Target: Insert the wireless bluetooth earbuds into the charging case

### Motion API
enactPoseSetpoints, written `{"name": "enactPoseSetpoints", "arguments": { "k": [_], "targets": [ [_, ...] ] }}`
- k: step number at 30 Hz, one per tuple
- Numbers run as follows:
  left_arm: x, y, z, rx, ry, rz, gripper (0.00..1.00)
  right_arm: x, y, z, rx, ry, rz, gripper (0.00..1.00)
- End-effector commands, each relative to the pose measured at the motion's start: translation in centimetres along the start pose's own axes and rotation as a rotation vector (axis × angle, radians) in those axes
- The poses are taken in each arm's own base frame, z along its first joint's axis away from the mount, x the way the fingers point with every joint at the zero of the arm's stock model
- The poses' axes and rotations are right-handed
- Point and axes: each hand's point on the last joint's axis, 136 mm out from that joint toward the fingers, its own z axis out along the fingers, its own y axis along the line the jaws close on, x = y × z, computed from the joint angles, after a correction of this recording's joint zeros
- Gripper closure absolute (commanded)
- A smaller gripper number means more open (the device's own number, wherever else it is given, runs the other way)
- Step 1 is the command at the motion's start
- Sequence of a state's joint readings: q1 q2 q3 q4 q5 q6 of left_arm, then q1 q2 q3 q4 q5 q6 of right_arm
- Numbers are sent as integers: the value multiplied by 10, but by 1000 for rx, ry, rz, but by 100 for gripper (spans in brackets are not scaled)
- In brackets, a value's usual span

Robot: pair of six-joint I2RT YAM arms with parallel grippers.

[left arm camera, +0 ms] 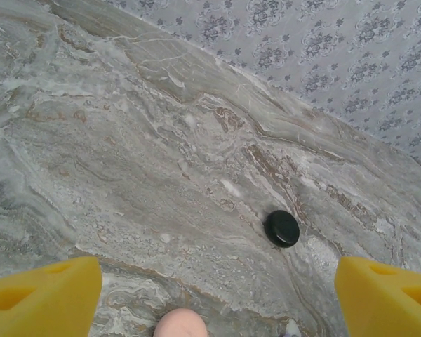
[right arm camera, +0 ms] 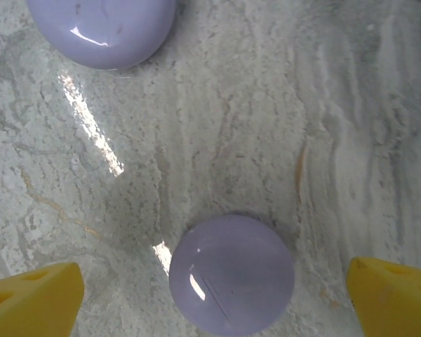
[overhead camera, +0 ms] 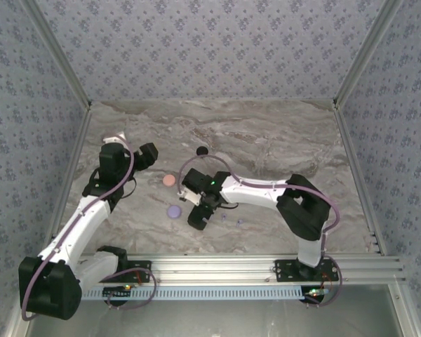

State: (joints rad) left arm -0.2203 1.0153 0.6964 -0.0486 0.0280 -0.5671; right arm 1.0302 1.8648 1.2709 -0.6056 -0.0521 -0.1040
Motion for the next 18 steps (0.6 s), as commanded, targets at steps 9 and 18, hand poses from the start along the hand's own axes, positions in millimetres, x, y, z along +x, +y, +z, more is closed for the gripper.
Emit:
{"name": "enactPoseSetpoints", "arguments": {
  "k": [9, 18],
  "targets": [
    [-2, 5, -3, -16, -16, -5, 14, 12, 16, 5, -68, 72, -45, 5],
    [-3, 5, -3, -18, -20, -6, 14, 22, 25, 0, -114, 94, -23, 13]
  ]
}}
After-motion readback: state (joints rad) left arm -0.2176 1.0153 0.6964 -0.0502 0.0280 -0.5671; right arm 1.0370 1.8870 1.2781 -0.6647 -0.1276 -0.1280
